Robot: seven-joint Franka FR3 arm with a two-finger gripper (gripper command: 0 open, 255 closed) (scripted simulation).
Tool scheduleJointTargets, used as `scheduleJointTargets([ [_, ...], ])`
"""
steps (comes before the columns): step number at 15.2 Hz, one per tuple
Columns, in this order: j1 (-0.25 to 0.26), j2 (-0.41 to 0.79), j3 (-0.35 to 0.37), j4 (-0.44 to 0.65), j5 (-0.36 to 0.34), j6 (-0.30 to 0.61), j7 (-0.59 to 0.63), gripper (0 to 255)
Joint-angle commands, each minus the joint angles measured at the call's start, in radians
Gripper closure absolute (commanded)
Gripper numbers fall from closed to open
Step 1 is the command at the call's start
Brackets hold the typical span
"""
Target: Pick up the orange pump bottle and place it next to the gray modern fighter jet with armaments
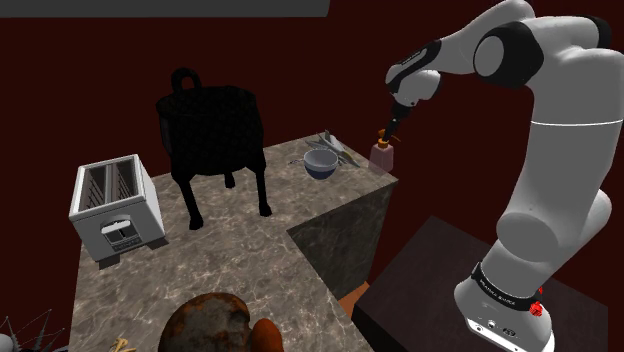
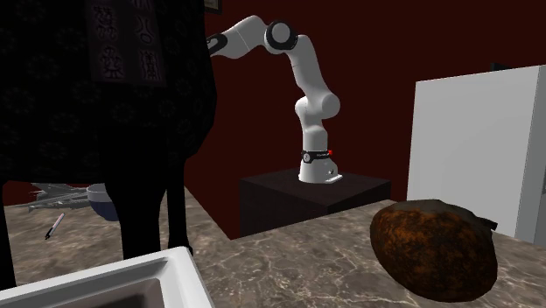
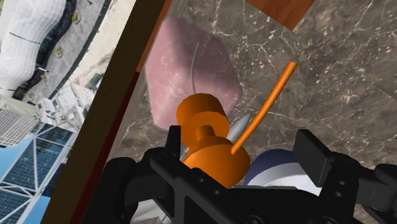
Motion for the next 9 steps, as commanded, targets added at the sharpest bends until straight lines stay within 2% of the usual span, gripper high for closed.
scheduleJointTargets([
  [1,-0.021,0.024,-0.017,-0.001,0.005,-0.007,-0.004,0],
  [2,-0.008,0.002,-0.016,-0.015,-0.005,-0.008,0.016,0],
  [6,-0.009,-0.069,-0.035,0.017,-0.053,-0.104,0.045,0],
  [9,-0.011,-0.069,-0.032,0.017,-0.054,-0.104,0.046,0],
])
